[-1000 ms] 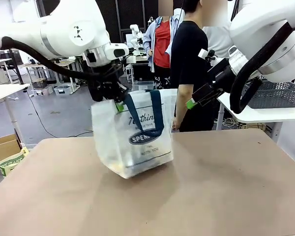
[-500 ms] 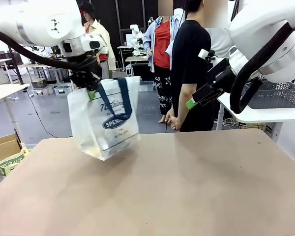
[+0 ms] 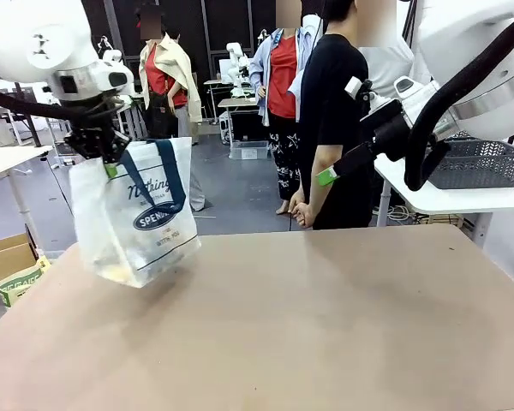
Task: Transfer purchased items from the store into the shopping bag.
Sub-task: Move the Reusable shopping bag to the right side of the table.
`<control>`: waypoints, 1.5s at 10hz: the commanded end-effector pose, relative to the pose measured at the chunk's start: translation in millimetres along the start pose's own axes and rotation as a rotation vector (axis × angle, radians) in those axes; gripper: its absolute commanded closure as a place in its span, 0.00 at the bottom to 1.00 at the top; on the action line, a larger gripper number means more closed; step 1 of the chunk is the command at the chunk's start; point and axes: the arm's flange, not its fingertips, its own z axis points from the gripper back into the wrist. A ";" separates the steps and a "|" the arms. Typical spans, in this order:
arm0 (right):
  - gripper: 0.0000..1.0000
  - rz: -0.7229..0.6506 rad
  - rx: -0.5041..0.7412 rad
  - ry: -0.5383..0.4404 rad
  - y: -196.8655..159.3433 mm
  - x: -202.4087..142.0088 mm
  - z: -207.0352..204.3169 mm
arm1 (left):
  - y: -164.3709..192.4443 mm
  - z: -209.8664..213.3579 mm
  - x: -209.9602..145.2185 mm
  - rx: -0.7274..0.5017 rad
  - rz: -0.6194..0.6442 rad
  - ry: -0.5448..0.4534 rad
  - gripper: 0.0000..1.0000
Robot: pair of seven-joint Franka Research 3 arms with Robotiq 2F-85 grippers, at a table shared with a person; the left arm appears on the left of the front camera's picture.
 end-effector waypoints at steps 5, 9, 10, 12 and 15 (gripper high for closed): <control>0.00 0.081 0.044 0.064 -29.3 -12.2 2.1 | 41.8 25.0 -38.1 0.045 0.197 -0.120 1.00; 0.00 0.114 0.098 0.155 -42.3 12.0 21.3 | 64.4 15.5 -58.6 0.036 0.327 -0.128 1.00; 0.00 0.126 0.084 0.167 -44.9 14.5 22.8 | 68.6 10.9 -61.4 0.033 0.341 -0.129 1.00; 0.00 0.135 0.079 0.139 -38.2 10.1 23.1 | 79.2 3.7 -67.2 0.059 0.402 -0.131 1.00; 0.00 0.135 0.079 0.139 -38.2 10.1 23.1 | 102.3 -3.7 -74.3 0.079 0.495 -0.177 1.00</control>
